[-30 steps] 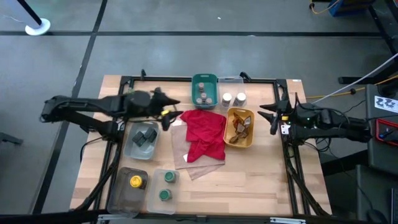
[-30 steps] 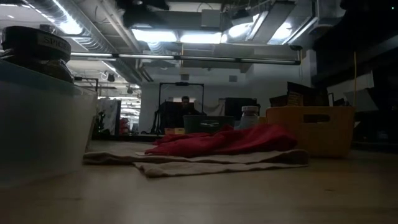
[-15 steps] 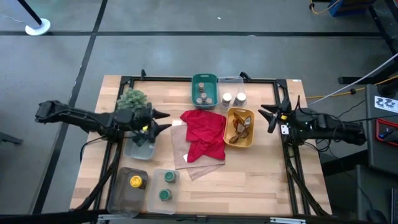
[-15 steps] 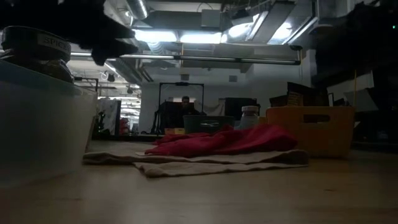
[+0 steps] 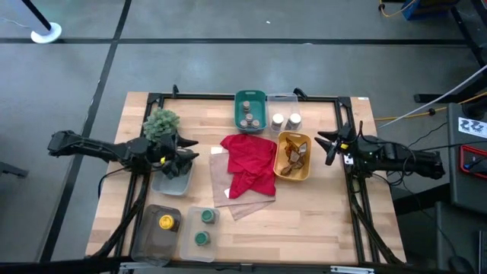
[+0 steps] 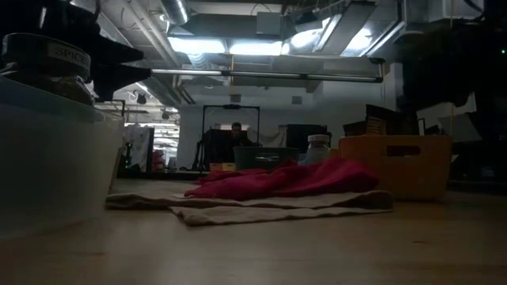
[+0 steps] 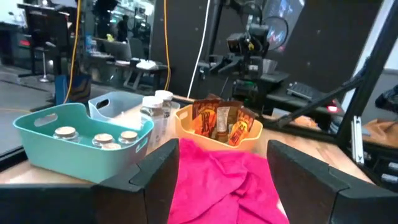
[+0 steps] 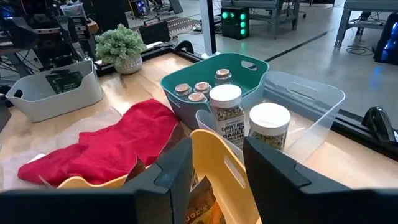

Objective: Sort spices by type
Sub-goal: Return to Home Position

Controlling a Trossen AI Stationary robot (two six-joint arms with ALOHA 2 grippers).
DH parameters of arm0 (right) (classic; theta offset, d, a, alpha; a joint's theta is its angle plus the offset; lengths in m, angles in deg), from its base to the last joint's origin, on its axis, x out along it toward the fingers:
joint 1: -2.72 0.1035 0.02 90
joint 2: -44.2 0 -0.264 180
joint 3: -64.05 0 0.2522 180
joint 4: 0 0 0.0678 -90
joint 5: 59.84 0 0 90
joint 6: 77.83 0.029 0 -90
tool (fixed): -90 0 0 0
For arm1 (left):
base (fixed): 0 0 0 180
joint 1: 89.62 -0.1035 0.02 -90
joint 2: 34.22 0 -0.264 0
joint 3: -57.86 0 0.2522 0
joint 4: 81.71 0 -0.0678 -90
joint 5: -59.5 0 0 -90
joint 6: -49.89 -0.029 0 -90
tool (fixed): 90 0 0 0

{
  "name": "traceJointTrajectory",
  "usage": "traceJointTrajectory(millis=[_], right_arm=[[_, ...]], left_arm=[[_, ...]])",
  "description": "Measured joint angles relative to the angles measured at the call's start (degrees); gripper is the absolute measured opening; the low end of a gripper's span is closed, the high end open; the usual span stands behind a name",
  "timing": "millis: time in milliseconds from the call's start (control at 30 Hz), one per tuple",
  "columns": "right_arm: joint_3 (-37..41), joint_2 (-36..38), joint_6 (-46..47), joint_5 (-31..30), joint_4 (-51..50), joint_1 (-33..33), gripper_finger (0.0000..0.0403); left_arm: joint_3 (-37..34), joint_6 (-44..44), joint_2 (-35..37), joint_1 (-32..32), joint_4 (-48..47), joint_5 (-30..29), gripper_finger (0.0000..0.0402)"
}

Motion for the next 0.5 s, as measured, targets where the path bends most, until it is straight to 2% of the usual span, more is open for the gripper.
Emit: traceJointTrajectory(millis=[267,500], right_arm=[[0.1,3.4,-1.0,2.2,0.0,0.0,0.0143],[0.0,4.8,-3.1,8.5,0.7,0.0,0.0143]], left_arm=[[0.1,-5.1,7.5,0.0,-4.7,0.2,0.0228],[0.1,-7.8,13.0,0.0,-9.0,0.2,0.0228]])
